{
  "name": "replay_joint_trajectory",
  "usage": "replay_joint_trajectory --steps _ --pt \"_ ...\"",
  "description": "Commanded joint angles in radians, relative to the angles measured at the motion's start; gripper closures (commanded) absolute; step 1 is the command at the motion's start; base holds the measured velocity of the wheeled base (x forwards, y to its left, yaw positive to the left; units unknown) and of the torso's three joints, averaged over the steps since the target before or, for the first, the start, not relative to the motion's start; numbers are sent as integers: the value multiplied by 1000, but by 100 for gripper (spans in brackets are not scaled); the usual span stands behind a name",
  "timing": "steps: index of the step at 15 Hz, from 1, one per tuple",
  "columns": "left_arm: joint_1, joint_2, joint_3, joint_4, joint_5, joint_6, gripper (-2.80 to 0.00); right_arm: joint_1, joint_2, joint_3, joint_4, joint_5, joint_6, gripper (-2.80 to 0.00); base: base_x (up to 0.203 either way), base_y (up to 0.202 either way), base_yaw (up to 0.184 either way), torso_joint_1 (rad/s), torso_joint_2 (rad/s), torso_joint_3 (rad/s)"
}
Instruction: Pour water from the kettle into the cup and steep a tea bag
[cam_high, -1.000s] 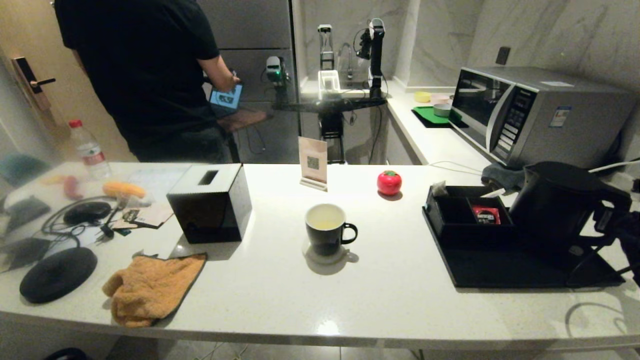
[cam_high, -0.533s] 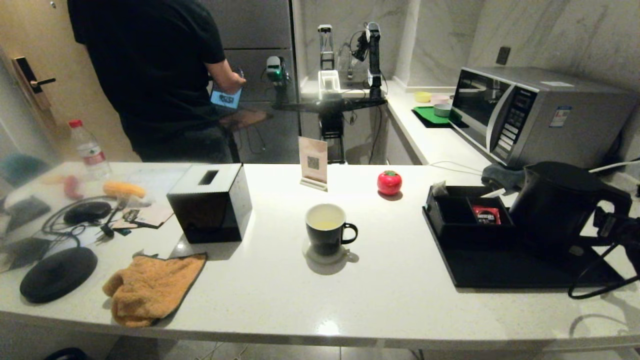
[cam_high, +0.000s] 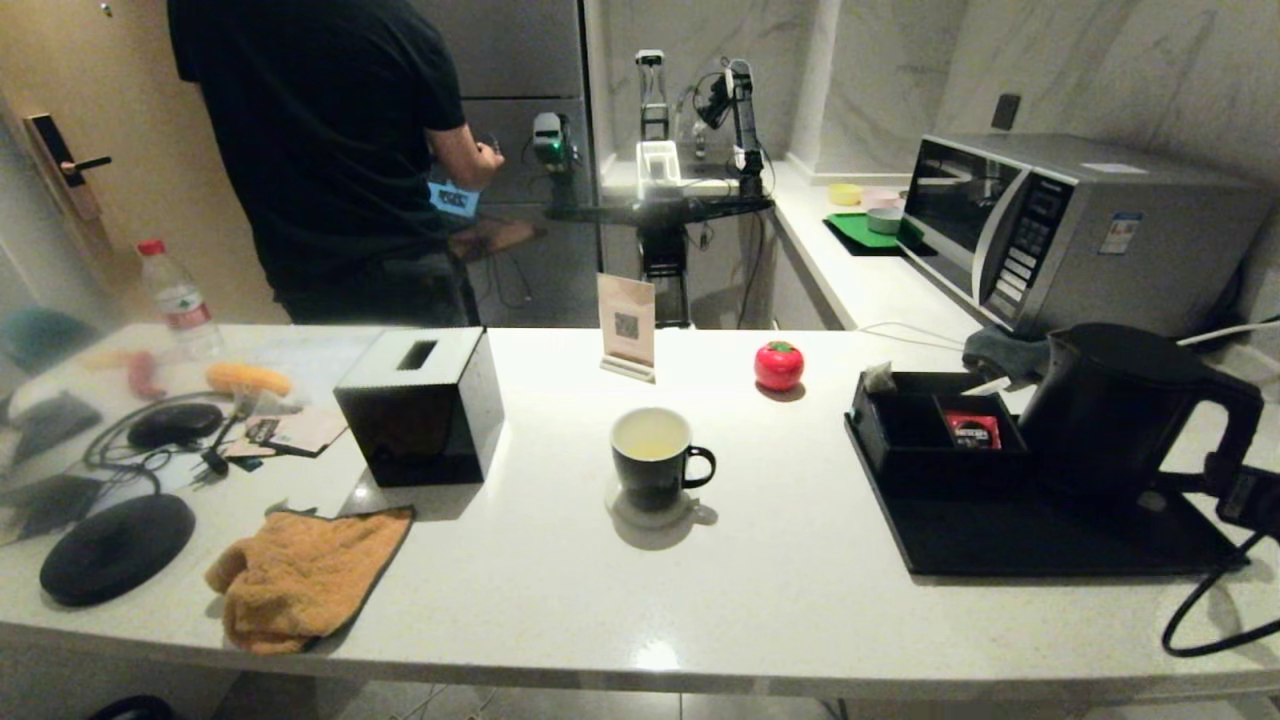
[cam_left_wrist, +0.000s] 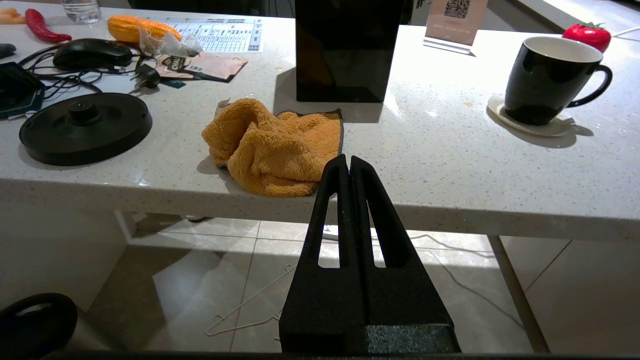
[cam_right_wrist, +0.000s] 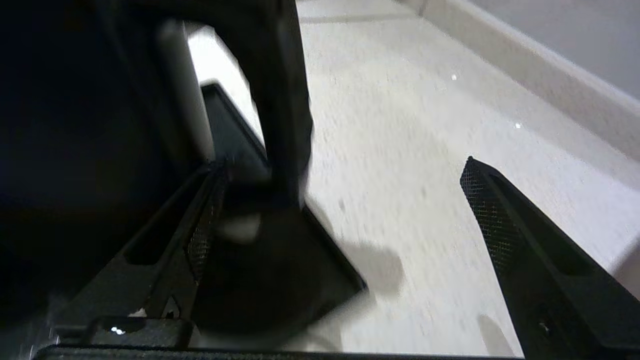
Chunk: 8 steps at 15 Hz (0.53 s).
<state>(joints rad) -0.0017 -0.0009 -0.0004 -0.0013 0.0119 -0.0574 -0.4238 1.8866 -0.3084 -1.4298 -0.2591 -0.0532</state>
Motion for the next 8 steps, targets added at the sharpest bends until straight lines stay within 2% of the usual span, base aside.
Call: replay_joint_trajectory --steps 1,8 --pt "0 1 0 0 0 -1 0 0 -57 57 -3 -2 1 -280 0 0 0 0 0 0" --pt "0 1 0 0 0 -1 0 1 -162 221 8 19 -1 -280 0 0 0 0 0 0"
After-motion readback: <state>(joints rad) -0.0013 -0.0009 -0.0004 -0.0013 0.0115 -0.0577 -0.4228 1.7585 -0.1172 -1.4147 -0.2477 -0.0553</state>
